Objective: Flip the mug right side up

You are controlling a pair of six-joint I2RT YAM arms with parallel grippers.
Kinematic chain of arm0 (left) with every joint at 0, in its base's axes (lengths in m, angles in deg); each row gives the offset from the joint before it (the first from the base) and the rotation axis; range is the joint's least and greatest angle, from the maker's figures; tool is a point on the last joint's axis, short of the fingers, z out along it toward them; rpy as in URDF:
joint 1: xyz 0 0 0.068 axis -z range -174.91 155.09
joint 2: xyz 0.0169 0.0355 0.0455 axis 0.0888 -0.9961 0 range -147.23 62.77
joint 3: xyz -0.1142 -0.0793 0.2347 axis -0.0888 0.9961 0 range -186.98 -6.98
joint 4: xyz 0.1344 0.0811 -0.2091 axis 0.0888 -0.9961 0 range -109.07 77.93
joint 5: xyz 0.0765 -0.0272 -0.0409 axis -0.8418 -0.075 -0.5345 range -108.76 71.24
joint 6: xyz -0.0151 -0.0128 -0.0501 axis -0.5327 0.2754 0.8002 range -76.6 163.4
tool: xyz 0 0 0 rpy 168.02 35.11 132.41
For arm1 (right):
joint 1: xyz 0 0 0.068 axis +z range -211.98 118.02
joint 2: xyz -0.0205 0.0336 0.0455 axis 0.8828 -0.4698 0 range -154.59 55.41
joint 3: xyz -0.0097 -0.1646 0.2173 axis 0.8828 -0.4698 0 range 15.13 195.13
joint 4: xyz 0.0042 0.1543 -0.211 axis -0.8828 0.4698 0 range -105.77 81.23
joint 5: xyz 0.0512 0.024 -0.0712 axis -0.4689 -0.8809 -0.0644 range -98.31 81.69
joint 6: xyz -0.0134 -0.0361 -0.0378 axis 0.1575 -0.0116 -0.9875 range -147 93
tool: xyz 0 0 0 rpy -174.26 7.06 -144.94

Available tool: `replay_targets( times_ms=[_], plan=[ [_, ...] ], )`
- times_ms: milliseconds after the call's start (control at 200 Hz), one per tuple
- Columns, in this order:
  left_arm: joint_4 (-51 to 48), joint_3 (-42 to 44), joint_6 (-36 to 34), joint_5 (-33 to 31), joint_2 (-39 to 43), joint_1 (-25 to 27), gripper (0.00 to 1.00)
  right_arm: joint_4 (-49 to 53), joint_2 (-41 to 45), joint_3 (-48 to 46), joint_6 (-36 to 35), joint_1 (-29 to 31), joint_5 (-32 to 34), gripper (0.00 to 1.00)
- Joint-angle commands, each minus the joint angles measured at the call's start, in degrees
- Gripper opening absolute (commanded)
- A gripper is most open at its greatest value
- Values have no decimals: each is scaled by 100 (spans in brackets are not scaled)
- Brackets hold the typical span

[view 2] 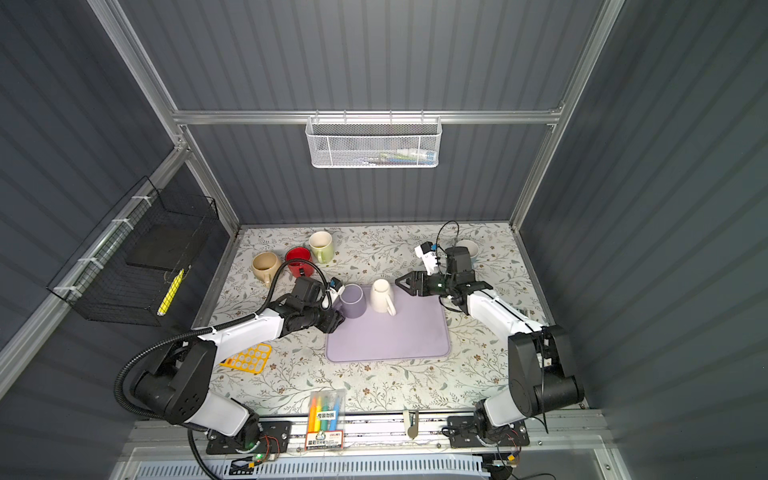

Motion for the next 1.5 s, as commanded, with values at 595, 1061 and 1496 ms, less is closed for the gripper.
replay_targets(
  times_ms=[595, 1061, 1496],
  plan=[
    [-515, -515, 406, -733, -2, 445, 51, -82, 44, -55, 1, -20, -5, 60],
    [61, -146, 800, -357, 55, 496, 58, -101, -22, -60, -7, -20, 83, 60],
    [111, -164, 696, -381, -476, 674, 57, -251, -163, -24, 99, -20, 87, 60]
  ],
)
